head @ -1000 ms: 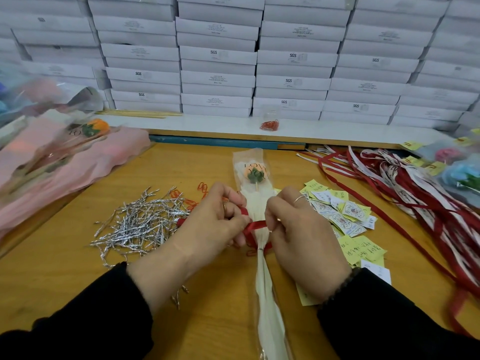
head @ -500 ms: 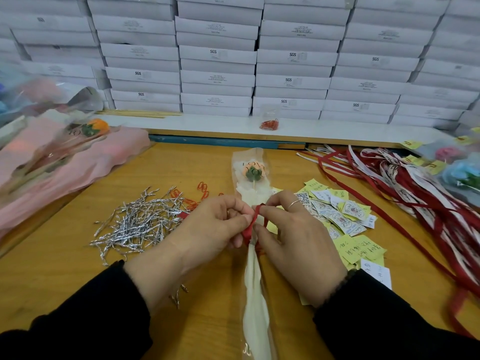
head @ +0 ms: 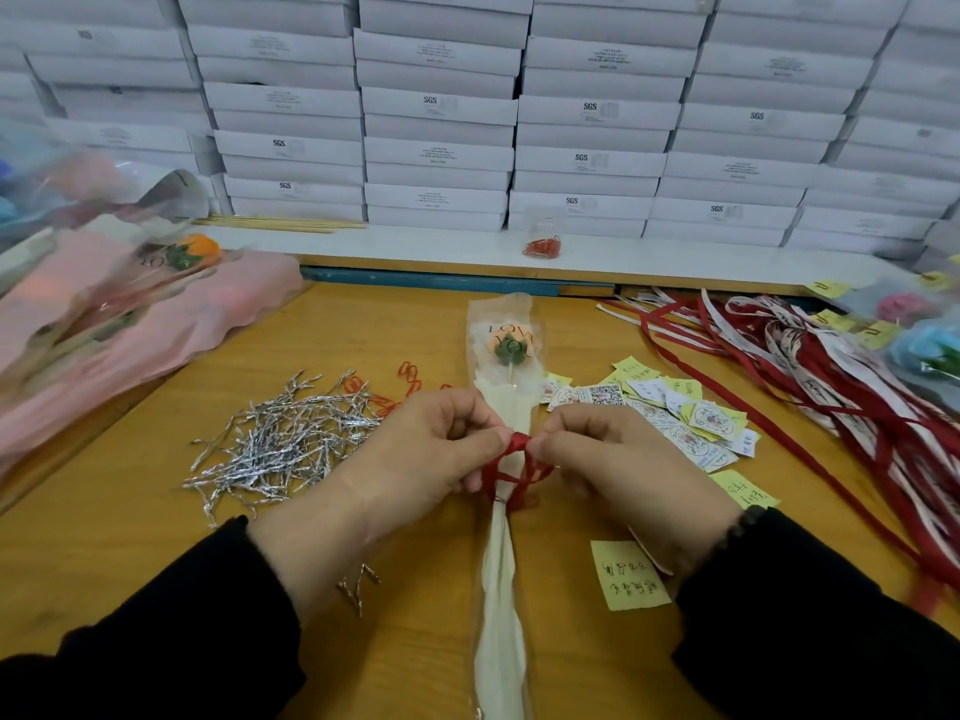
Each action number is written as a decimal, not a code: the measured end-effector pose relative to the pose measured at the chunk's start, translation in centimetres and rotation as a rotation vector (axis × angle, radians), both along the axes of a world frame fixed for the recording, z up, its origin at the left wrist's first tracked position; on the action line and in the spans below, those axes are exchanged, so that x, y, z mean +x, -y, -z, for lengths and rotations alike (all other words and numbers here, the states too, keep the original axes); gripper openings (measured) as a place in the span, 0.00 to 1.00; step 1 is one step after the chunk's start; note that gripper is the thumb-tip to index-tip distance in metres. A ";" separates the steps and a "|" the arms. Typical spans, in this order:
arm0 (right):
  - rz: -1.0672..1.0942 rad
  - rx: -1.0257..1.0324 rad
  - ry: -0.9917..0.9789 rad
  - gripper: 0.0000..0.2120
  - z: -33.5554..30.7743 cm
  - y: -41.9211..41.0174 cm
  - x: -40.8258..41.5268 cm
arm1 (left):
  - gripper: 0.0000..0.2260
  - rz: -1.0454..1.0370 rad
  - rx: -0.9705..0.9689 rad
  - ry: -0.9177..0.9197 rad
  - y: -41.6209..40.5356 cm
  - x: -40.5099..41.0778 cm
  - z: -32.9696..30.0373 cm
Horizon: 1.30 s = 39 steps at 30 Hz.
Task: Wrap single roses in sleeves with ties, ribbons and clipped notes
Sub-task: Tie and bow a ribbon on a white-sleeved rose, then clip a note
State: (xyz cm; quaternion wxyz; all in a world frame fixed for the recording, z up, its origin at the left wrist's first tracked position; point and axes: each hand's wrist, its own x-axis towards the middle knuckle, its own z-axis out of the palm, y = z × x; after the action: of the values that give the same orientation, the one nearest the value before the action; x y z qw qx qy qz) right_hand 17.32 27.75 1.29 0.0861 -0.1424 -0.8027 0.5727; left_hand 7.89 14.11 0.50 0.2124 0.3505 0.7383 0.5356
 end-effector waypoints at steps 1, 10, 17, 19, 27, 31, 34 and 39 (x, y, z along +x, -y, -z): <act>-0.008 -0.034 0.006 0.09 -0.1 -0.2 0.1 | 0.05 0.000 -0.008 -0.005 0.0 -0.1 0.0; -0.276 0.126 0.203 0.06 -1.8 -1.9 0.8 | 0.06 0.111 -0.133 0.005 1.4 -1.1 -1.2; -0.313 0.318 0.262 0.04 -2.2 -2.6 0.9 | 0.07 0.152 -0.304 -0.091 2.4 -1.9 -2.3; -0.316 0.346 0.302 0.04 -2.4 -2.9 1.0 | 0.07 0.139 -0.329 -0.144 2.7 -2.3 -2.4; -0.329 0.319 0.379 0.05 -2.8 -3.9 1.3 | 0.09 0.096 -0.397 -0.192 3.0 -2.8 -2.5; -0.335 0.432 0.419 0.06 -2.8 -4.0 1.4 | 0.08 0.077 -0.453 -0.247 3.0 -2.9 -2.6; -0.317 0.517 0.425 0.08 -2.8 -3.8 1.3 | 0.07 0.061 -0.496 -0.301 2.8 -2.9 -2.4; -0.221 0.644 0.367 0.07 -2.7 -3.4 1.2 | 0.05 0.001 -0.542 -0.351 2.8 -2.7 -2.6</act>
State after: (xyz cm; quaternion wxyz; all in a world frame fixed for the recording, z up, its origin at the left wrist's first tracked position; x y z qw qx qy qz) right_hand 18.51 31.15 4.03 -0.0809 -0.1207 -0.9540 0.2621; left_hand 5.18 11.35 3.08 0.1676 0.3684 0.8793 0.2508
